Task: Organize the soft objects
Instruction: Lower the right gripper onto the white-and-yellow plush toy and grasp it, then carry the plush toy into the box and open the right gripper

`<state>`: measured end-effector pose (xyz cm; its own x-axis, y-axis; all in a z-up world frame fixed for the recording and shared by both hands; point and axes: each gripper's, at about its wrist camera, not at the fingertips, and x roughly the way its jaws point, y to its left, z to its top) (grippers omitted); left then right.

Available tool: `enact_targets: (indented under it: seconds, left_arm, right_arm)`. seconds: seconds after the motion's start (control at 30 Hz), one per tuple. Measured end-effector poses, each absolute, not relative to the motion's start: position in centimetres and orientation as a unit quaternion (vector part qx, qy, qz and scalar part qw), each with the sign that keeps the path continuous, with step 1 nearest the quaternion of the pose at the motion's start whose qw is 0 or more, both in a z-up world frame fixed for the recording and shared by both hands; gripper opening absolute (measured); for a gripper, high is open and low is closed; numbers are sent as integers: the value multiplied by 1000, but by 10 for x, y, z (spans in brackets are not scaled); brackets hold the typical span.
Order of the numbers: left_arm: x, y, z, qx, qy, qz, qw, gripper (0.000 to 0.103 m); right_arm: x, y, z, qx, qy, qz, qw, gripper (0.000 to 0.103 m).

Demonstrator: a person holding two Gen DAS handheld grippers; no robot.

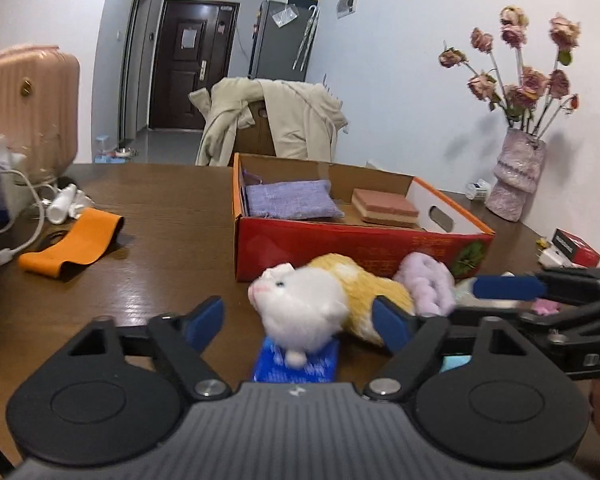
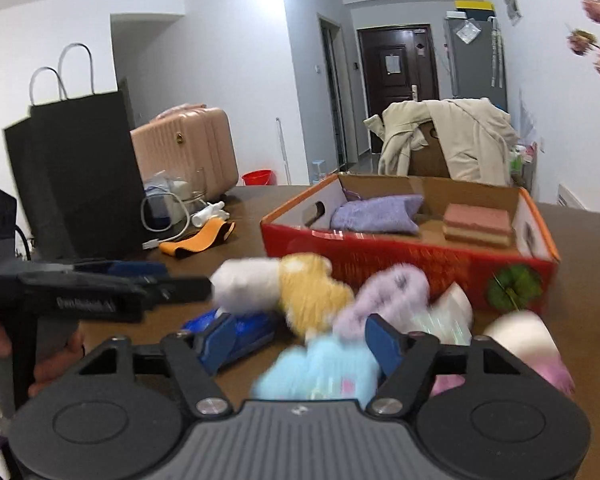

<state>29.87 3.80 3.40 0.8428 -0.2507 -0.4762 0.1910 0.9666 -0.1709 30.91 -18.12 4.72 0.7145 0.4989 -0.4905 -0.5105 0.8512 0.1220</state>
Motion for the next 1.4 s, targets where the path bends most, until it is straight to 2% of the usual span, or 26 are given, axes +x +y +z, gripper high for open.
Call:
enact_targets:
  seconds: [0.03, 0.17, 0.3, 0.37, 0.43, 0.53, 0.93, 1.13, 1.4]
  left_arm:
    - [307, 40, 30, -69, 259, -120, 956, 67]
    - [327, 59, 12, -148, 280, -150, 936, 49]
    - [330, 68, 6, -180, 284, -163, 928, 49]
    - [329, 67, 7, -177, 280, -161, 930, 48]
    - [327, 66, 8, -173, 273, -158, 933, 47]
    - [323, 67, 14, -174, 259, -155, 937, 46]
    - [235, 44, 73, -172, 210, -190, 943, 46]
    - [202, 18, 72, -171, 221, -219, 935, 46]
    - [185, -24, 51, -143, 261, -239, 924, 45]
  right_arm:
    - [321, -171, 45, -26, 257, 273, 927, 65]
    - [354, -148, 28, -46, 270, 277, 921, 64]
    - [370, -142, 11, -56, 284, 270, 918, 65]
    - [373, -143, 7, -52, 285, 270, 918, 62]
    - [373, -143, 8, -54, 285, 266, 919, 52]
    - [373, -146, 14, -42, 285, 268, 920, 47]
    - [259, -171, 77, -55, 190, 244, 949, 44]
    - [205, -198, 82, -48, 188, 216, 957, 43]
    - [170, -239, 59, -18, 221, 183, 958, 43]
